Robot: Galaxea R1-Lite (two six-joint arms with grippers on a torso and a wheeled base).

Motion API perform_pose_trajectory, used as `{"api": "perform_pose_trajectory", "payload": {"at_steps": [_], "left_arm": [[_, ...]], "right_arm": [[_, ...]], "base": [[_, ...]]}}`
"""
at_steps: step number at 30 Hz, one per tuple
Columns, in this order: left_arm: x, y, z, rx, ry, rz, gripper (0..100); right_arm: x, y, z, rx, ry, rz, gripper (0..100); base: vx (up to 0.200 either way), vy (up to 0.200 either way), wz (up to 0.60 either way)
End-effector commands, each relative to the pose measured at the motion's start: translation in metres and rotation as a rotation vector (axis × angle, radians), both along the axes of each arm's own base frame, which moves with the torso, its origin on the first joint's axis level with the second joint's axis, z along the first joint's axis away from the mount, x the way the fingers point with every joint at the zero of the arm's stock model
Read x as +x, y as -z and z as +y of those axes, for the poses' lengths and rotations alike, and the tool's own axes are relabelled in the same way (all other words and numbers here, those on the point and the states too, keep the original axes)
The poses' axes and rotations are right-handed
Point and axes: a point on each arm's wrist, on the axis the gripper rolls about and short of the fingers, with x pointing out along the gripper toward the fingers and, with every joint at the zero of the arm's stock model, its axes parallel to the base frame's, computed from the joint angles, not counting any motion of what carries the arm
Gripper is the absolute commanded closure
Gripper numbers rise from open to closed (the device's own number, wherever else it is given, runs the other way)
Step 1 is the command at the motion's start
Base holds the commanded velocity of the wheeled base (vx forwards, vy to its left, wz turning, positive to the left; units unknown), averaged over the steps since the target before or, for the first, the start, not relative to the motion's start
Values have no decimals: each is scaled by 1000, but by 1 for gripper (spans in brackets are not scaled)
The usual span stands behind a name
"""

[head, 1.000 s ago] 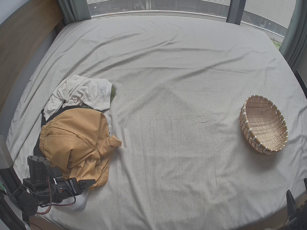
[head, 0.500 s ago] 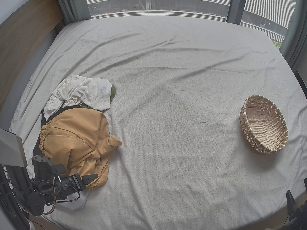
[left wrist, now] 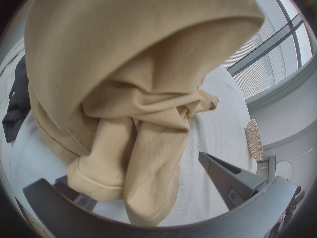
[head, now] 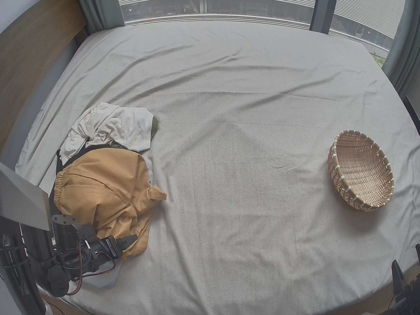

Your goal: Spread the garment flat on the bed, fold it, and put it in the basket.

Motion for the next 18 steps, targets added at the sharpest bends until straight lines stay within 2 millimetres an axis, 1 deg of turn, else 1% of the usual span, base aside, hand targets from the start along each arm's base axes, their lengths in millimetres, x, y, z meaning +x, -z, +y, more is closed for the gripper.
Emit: {"api": "perform_pose_trajectory", "payload": {"at_steps": [1,10,12,18], "left_arm": [[1,2,-4,-1,18,5,100],[0,0,-15,-6,67,-7,100],[-1,0,-21,-7,97,-12,100],[5,-2,-31,-15,130,-44,100]], "right_arm": [[0,5,0,0,0,4,0],[0,5,0,0,0,6,0],[0,5,0,0,0,4,0],[0,5,0,0,0,6,0]], "base": [[0,0,0],[0,0,0],[0,0,0],[0,0,0]]}}
